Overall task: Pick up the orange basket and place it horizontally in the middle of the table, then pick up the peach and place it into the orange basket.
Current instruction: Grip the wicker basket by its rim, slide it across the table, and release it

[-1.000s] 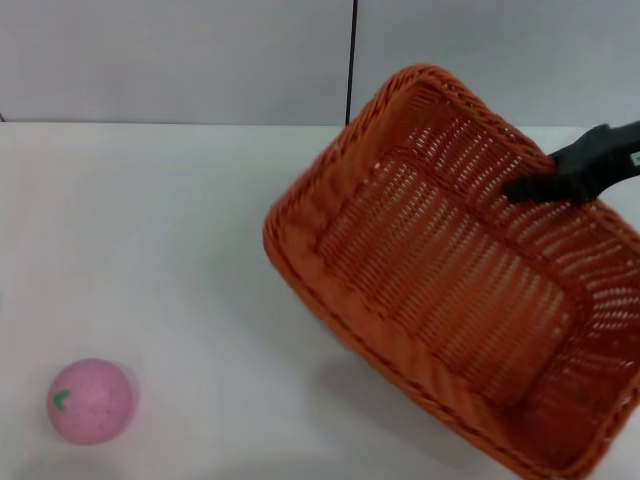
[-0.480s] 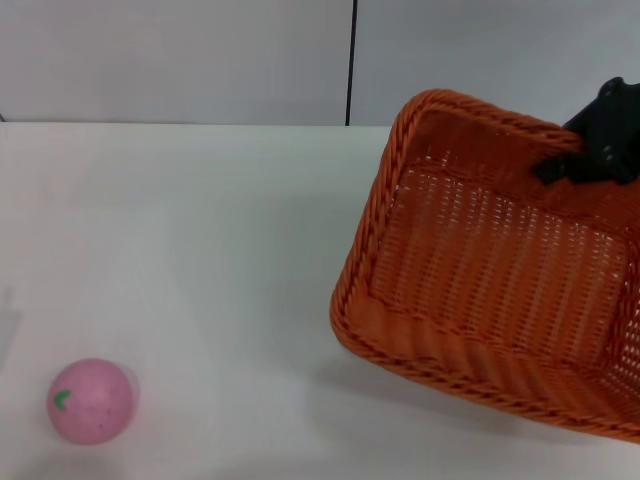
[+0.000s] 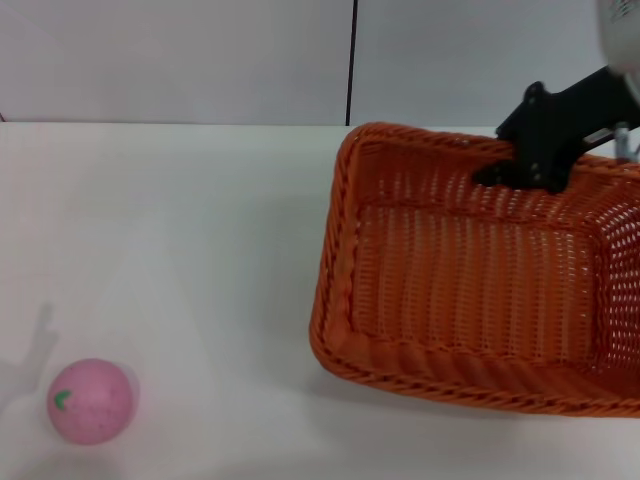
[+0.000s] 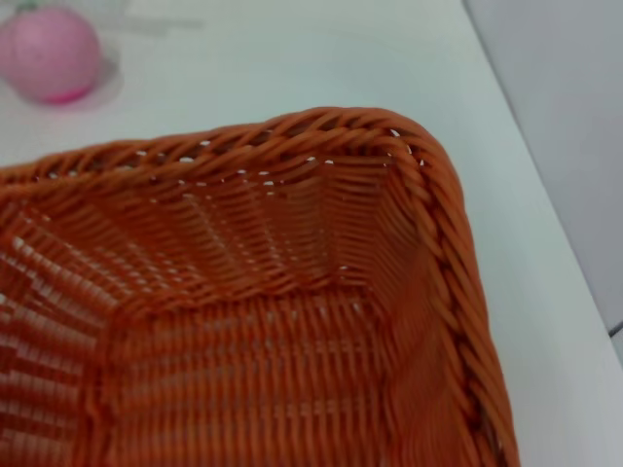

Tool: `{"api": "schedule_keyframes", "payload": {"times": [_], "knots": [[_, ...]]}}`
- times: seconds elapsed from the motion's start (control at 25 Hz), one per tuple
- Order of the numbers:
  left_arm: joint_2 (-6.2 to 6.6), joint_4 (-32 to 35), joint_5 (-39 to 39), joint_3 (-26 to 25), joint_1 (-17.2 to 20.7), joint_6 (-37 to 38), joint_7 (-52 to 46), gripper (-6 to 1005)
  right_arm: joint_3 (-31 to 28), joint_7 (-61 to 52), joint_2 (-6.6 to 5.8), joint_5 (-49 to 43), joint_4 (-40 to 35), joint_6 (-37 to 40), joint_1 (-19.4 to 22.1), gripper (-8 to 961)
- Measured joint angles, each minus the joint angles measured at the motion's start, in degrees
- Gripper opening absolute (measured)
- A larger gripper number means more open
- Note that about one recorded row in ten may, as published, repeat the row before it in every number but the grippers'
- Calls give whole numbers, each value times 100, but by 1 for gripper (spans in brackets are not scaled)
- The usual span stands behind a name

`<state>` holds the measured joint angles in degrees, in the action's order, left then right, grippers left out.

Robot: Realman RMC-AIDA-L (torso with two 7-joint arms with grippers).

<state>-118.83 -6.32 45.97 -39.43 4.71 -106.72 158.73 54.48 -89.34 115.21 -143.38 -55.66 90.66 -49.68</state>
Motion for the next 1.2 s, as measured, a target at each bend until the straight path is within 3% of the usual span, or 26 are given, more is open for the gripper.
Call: {"api": "schedule_keyframes", "payload": {"times": [0.36,0.68,1.04,1.2], "knots": [[0,-63,1,123,105,-18,0,752,758,210,112,42,536,-810,-216,128],[5,-50,1,174,91,106,0,748,1017,218,251,48,836,-1549,-346,129],[29,-4,13,173,-11,117,0,743,1342,281,355,555,925,-1853,-238,148],[41,33,17,173,-9,117,0,740,1345,291,373,708,804,-1871,-58,261]]}}
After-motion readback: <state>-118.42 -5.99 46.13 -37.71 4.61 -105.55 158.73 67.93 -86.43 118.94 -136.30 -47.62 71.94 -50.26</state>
